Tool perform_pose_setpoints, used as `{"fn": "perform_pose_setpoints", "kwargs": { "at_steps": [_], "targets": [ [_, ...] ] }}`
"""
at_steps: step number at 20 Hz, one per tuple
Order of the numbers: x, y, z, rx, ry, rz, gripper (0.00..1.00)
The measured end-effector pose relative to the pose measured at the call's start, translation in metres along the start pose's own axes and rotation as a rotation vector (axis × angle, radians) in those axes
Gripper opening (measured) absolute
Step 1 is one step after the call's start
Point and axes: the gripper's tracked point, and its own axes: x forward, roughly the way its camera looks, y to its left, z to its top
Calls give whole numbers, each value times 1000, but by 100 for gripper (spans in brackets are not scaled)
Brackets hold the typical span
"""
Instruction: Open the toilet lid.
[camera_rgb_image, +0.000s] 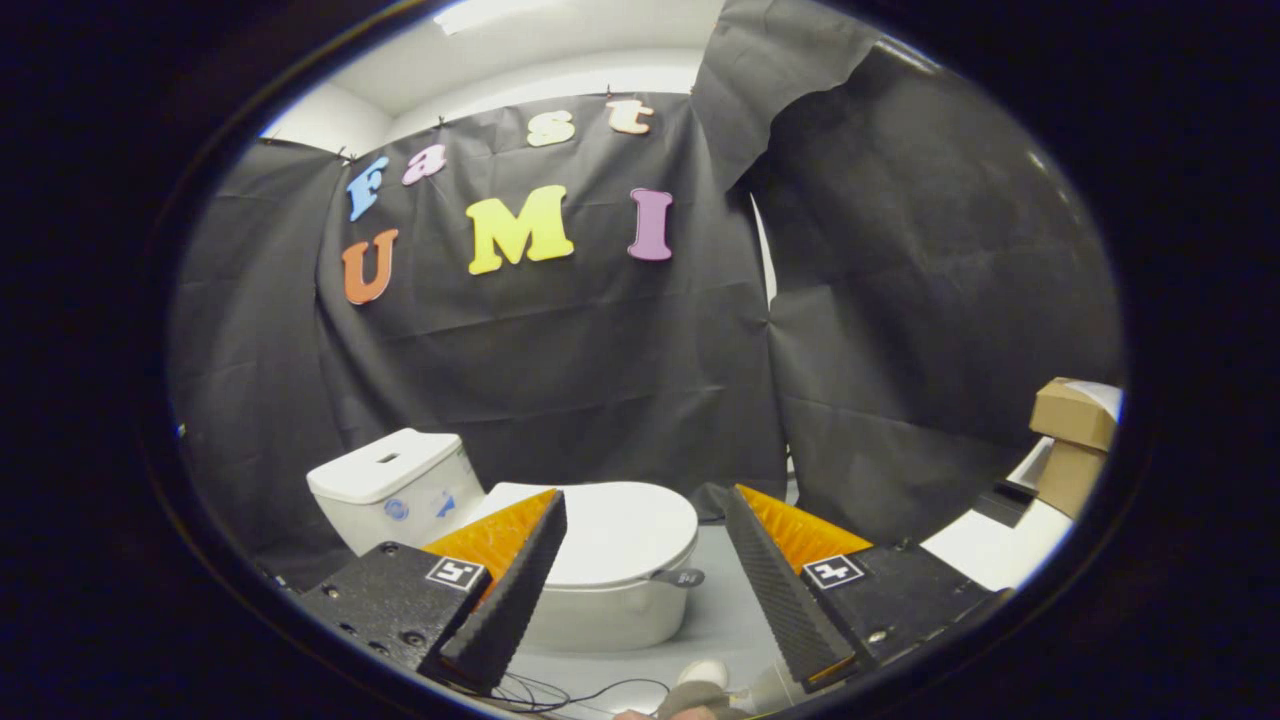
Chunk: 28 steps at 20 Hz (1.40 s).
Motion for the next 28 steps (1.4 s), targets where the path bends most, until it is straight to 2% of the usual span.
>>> {"fn": "perform_pose_setpoints", "kwargs": {
  "at_steps": [7, 12, 21, 25, 28],
  "targets": [
    [57, -4, -23, 24, 107, 48, 100],
    [97, -5, -53, 86, 270, 113, 100],
    [144, -18, -123, 160, 592, 117, 100],
    [161, -29, -152, 242, 697, 130, 100],
    [176, -44, -171, 301, 776, 105, 100]
  ]
}}
